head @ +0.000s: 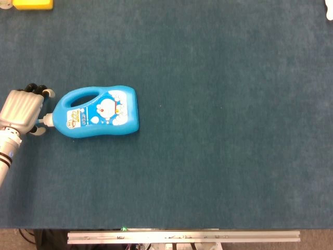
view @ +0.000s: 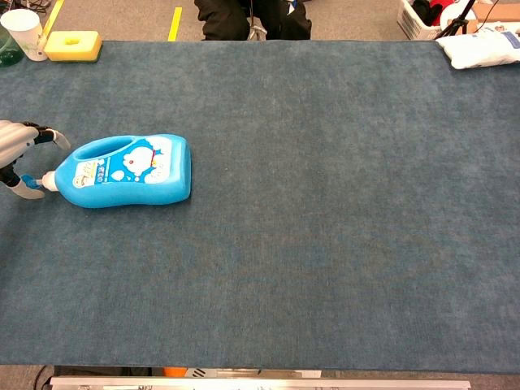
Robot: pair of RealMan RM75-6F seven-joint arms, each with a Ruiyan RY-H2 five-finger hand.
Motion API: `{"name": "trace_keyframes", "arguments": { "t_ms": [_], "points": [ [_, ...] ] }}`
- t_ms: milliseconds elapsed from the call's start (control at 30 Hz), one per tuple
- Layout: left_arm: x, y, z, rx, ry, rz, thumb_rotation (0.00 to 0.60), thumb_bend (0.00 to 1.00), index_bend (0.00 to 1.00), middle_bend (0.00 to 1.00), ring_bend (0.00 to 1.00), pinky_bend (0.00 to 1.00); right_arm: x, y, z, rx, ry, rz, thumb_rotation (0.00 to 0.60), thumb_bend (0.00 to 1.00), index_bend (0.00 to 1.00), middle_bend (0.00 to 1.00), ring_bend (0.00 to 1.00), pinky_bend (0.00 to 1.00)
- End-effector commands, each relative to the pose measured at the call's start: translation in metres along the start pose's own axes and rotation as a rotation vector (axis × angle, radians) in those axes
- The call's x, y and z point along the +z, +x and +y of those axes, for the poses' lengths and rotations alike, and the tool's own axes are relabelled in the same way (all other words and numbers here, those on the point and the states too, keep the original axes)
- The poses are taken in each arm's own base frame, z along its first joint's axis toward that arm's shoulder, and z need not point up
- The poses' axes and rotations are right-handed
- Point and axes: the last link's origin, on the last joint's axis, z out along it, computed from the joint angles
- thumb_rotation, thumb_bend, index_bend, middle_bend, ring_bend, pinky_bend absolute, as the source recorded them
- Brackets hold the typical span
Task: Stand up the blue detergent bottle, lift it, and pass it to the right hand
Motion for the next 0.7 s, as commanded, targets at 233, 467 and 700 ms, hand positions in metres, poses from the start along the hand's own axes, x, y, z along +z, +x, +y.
{"name": "trace_keyframes", "arguments": {
  "t_ms": [233, 467, 700],
  "points": [
    [0.012, -0.005, 0.001, -0.022, 0.002, 0.02, 0.6, 0.12, 0.4, 0.38, 0.31, 0.51, -0.001, 0.001, 0.0, 0.004, -0.001, 0.004, 0.6, 0.27, 0.2, 0.28, 0.16, 0.22],
    [0.021, -0.006, 0.001, -0.013, -0.01, 0.043, 0.6, 0.14, 0.48, 0.49, 0.41, 0.57, 0.0, 0.002, 0.0, 0.01, -0.002, 0.008, 0.6, 0.27, 0.2, 0.28, 0.16, 0.22],
    [0.026, -0.009, 0.002, -0.004, -0.025, 0.039, 0.6, 0.17, 0.54, 0.57, 0.49, 0.62, 0.0, 0.003, 0.0, 0.021, -0.006, 0.014, 0.6, 0.27, 0.2, 0.28, 0.16, 0.22]
  ]
}}
